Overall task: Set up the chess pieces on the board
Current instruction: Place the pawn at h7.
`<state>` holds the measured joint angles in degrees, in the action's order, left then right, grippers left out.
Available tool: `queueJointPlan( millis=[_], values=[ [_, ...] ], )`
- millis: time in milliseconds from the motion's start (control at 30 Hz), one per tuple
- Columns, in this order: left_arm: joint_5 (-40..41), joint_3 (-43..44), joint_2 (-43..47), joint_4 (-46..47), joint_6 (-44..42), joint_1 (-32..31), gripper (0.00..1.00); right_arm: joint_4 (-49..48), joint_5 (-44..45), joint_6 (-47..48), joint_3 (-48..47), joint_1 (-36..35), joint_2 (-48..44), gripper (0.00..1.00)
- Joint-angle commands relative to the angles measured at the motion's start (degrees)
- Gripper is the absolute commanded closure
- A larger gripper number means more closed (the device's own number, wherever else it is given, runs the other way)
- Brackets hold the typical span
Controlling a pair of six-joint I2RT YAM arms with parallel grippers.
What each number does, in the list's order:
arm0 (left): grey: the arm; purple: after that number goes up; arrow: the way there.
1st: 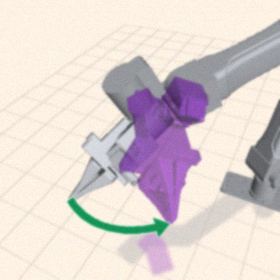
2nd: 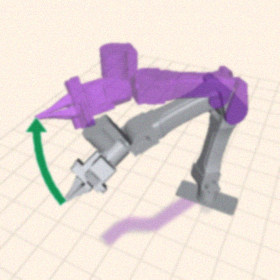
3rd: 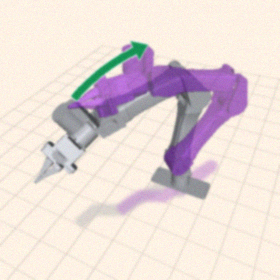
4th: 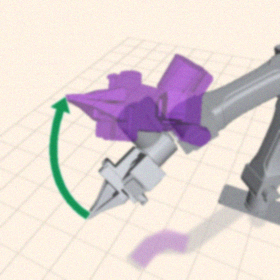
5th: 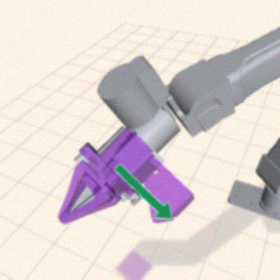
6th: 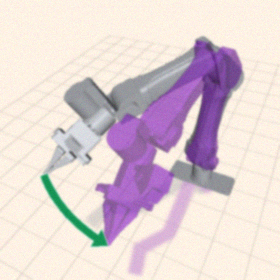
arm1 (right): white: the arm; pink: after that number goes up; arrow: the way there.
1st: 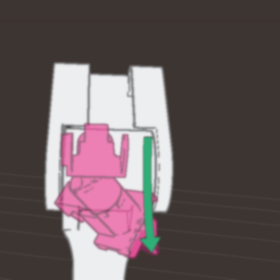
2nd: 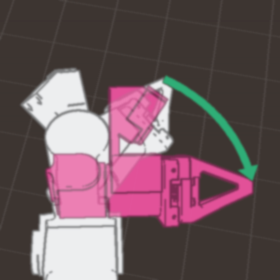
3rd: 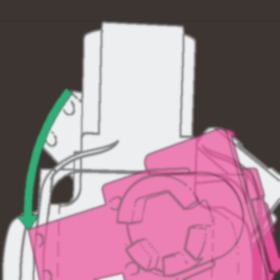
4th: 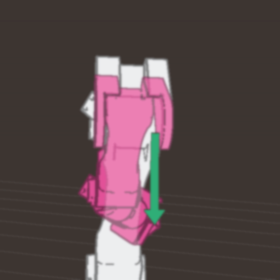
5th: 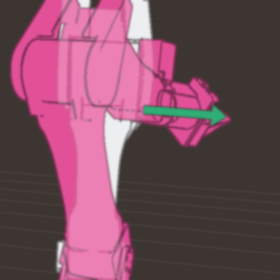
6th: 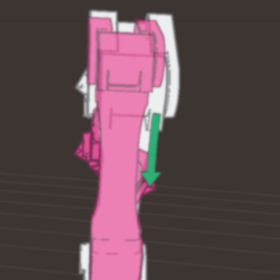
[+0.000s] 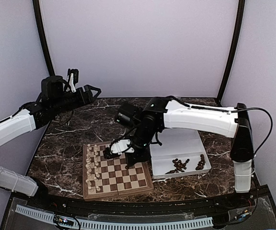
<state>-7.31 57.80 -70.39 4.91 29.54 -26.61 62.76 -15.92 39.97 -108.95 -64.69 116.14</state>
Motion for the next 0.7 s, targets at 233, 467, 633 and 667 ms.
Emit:
queueJointPlan(
  millis=[233, 467, 633, 667],
  values=[
    [1.5, -5.8, 6.8, -3.7, -2.1, 0.2, 0.21, 4.5, 13.8, 3.6, 1.6, -10.7, 5.1, 0.97],
    [1.0, -6.5, 8.1, -5.3, -3.1, 0.2, 0.21, 3.5, 18.0, 4.2, 3.0, -12.0, 6.5, 0.97],
    [1.4, -7.0, 9.1, -6.3, -2.9, 0.2, 0.21, 3.0, 19.2, 4.2, 3.3, -12.4, 6.7, 0.95],
    [1.5, -7.2, 9.4, -6.3, -2.8, 0.2, 0.21, 3.0, 19.4, 4.2, 3.4, -12.4, 6.7, 0.95]
  ],
)
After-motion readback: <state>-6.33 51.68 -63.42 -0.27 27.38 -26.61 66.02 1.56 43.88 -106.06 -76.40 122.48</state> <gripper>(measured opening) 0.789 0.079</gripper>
